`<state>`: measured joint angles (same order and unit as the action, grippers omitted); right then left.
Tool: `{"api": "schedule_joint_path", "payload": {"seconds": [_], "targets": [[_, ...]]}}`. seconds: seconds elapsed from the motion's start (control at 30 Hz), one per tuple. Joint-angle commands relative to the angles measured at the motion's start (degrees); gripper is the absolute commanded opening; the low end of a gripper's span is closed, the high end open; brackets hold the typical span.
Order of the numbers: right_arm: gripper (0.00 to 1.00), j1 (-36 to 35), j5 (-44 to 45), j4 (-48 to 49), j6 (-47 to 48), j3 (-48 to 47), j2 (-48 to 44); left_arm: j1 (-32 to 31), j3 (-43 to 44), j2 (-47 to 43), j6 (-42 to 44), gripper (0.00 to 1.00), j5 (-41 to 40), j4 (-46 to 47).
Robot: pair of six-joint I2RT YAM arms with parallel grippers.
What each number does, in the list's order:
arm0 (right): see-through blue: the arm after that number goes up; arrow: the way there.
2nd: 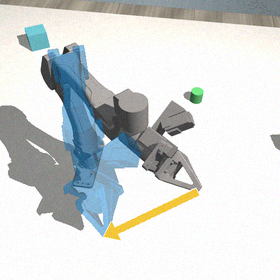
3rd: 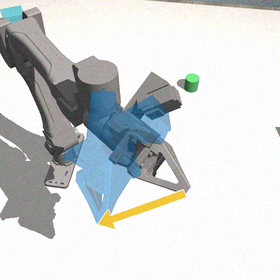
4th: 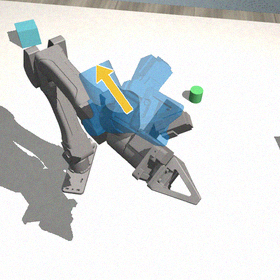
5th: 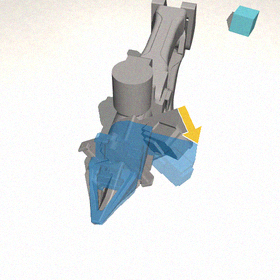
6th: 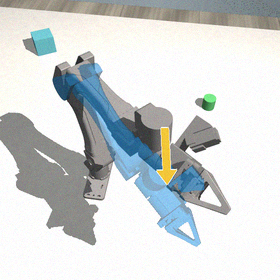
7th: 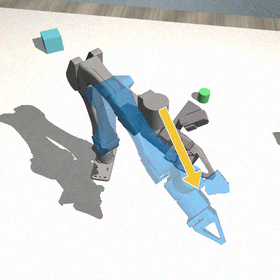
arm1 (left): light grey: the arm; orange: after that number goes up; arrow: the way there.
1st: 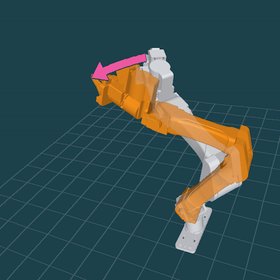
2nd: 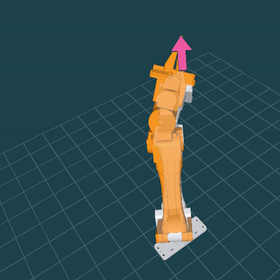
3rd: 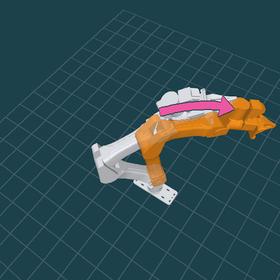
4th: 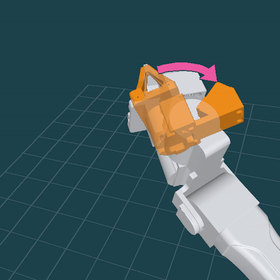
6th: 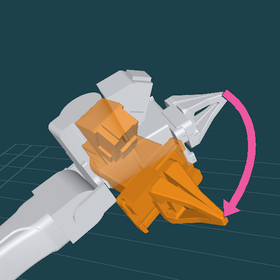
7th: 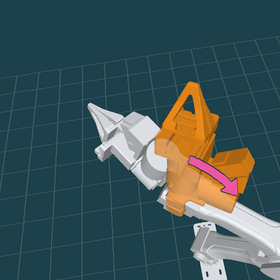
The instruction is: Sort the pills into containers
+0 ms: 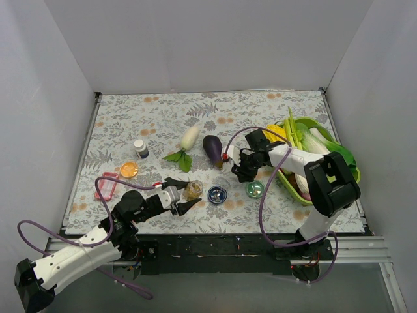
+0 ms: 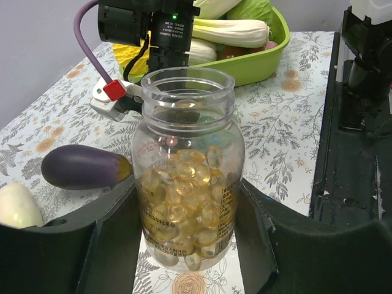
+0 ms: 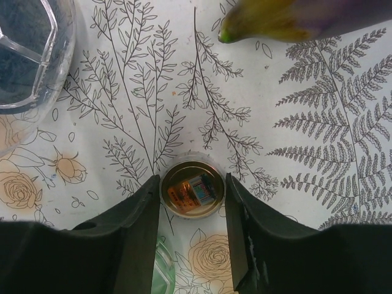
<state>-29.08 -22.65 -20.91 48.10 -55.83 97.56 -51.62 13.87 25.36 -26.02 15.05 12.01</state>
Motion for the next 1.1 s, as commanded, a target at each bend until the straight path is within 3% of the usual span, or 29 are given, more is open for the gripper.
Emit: {"api": "schedule_joint_path", "payload": {"seconds": [0.0, 0.23, 0.47, 0.77, 1.07], "targets": [[0.17, -0.45, 1.83, -2.99, -1.78, -1.55, 0.44, -0.24, 1.60, 0.12, -1.14, 0.00, 1.38, 0.82], [0.13, 0.78, -4.32, -10.36, 0.06, -5.25, -6.58, -0.24, 1.60, 3.98, -5.08, 0.00, 7.17, 2.31], [0.13, 0.96, -19.93, -20.29, 6.21, -6.48, -18.17, -0.77, 2.39, 12.06, -10.28, 0.00, 12.54, 6.71], [0.13, -3.70, -33.23, -27.52, 9.21, -7.45, -24.78, -4.19, 8.36, 26.73, -8.08, 0.00, 13.17, 8.03], [0.13, -7.04, -39.13, -29.02, 7.98, -9.11, -28.21, -6.30, 12.32, 33.08, -5.80, 0.00, 12.02, 7.15]]}}
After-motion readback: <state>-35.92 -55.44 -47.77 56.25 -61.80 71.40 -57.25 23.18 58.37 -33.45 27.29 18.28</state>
